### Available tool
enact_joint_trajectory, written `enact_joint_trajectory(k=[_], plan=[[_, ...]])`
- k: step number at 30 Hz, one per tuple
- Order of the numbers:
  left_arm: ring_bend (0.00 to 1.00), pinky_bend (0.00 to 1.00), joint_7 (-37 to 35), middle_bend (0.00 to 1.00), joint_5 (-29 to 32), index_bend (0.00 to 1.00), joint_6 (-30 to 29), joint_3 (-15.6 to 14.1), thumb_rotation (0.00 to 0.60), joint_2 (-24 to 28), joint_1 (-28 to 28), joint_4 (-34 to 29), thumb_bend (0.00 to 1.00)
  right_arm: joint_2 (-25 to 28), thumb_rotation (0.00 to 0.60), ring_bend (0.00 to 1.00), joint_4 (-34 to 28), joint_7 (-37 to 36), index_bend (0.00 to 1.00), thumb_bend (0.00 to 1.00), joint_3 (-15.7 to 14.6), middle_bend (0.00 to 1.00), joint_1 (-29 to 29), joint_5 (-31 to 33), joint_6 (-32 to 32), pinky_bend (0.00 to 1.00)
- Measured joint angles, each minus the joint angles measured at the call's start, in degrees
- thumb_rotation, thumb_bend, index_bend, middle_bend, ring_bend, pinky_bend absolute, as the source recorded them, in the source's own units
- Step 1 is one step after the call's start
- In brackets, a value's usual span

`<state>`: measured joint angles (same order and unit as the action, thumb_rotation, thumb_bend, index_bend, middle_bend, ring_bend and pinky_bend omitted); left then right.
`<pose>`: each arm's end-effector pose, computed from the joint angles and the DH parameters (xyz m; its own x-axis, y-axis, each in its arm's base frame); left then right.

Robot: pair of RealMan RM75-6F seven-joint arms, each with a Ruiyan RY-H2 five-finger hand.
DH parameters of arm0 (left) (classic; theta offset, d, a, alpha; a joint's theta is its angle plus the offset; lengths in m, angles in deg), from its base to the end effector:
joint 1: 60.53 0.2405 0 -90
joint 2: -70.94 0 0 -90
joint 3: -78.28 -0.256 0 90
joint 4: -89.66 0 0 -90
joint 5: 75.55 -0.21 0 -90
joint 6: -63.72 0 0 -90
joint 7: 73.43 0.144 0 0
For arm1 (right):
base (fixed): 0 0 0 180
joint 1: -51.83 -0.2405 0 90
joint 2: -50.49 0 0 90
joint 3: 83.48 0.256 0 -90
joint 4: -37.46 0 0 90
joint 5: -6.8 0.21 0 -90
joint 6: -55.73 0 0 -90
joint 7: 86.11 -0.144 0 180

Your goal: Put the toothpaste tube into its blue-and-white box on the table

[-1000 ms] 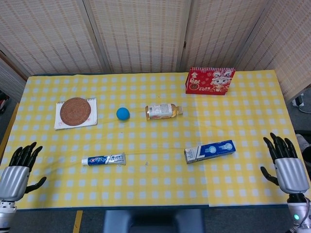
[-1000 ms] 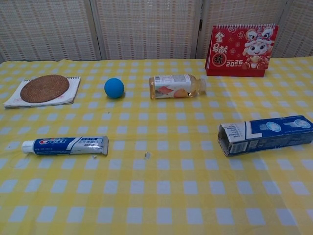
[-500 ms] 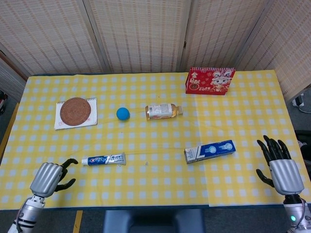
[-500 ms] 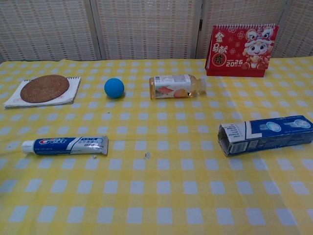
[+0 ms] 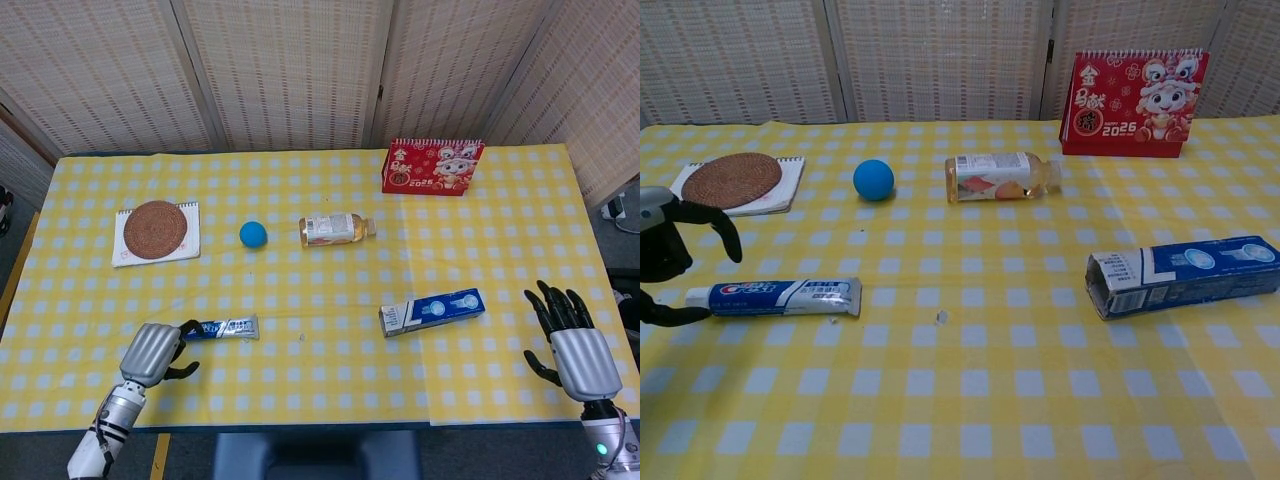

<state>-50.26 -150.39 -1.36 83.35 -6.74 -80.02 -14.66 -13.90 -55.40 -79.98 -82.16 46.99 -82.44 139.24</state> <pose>-0.2067 0.2317 0.0353 0.3753 0.2888 0.8808 0.9202 -0.2299 -0.3167 -0.3050 -0.1746 0.1462 0.4861 -0.0501 0.8725 -0.8731 -0.0715 0.4823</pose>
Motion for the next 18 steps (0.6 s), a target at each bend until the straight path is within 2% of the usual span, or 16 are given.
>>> enact_joint_trajectory(k=[9, 18], plan=[[1.00, 1.00, 8.62, 1.00, 14.06, 0.42, 3.19, 3.62, 0.600, -5.60, -5.84, 0.33, 0.25, 0.21, 0.600, 0.00, 0.03, -0.19, 0.00, 0.31, -0.04, 0.00, -0.52, 0.55, -1.43, 0.00], [1.00, 1.00, 9.95, 1.00, 20.15, 0.42, 5.62, 5.08, 0.600, -9.13, -10.50, 4.86, 0.25, 0.42, 0.600, 0.00, 0.06, -0.48, 0.00, 0.31, 0.45, 0.00, -1.28, 2.54, -3.30, 0.00]])
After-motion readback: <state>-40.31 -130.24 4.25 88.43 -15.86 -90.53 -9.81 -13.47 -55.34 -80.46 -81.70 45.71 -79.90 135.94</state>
